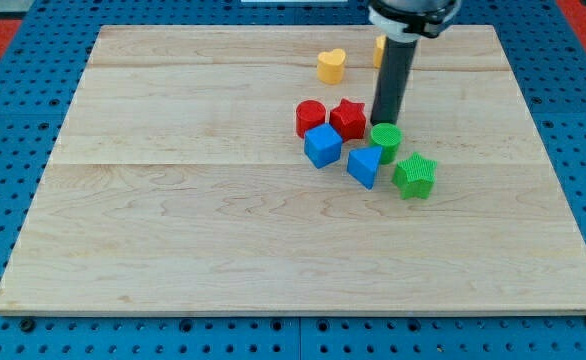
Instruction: Place the red blocks towards the top left side of the blue cube
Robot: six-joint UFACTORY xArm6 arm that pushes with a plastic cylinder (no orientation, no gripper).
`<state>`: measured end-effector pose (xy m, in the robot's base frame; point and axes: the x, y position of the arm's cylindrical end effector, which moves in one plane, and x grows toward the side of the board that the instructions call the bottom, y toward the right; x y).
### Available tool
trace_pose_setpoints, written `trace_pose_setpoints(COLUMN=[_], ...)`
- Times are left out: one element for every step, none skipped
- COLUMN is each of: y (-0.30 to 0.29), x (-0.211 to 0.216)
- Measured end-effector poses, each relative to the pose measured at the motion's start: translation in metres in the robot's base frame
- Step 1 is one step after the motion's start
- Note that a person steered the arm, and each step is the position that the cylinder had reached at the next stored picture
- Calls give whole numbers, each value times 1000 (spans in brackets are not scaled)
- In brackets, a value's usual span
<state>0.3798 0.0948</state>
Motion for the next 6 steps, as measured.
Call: trace_pose_setpoints(y=[-36, -70, -103, -113, -119, -140], x=[-12, -27, -37, -31, -21, -21])
